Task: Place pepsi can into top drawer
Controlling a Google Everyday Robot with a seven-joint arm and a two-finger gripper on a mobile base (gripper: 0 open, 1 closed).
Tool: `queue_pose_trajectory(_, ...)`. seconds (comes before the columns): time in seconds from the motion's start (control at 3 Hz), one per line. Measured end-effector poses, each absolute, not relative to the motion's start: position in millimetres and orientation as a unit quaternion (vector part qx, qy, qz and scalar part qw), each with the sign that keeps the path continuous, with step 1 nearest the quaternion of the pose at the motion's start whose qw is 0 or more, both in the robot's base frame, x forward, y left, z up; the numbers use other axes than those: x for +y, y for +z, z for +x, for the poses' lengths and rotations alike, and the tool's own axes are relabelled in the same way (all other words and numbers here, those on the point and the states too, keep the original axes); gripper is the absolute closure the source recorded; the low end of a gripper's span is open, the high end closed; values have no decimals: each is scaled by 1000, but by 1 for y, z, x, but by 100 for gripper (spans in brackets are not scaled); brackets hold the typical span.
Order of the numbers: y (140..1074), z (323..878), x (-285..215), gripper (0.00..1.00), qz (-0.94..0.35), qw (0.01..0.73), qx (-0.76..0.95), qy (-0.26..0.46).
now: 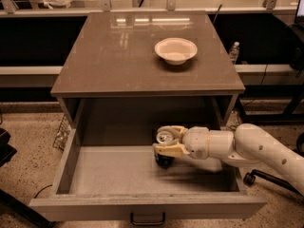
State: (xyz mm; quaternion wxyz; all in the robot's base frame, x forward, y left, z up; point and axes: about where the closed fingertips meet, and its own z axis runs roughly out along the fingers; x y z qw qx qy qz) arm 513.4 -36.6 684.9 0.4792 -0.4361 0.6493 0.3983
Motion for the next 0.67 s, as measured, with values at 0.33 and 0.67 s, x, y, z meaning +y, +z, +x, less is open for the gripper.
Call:
queue_pose_trajectory(0.33,687,513,-34,75,-439,478,647,399)
queue_pose_trajectory(0.67,687,512,-32,51,-440,477,646,401)
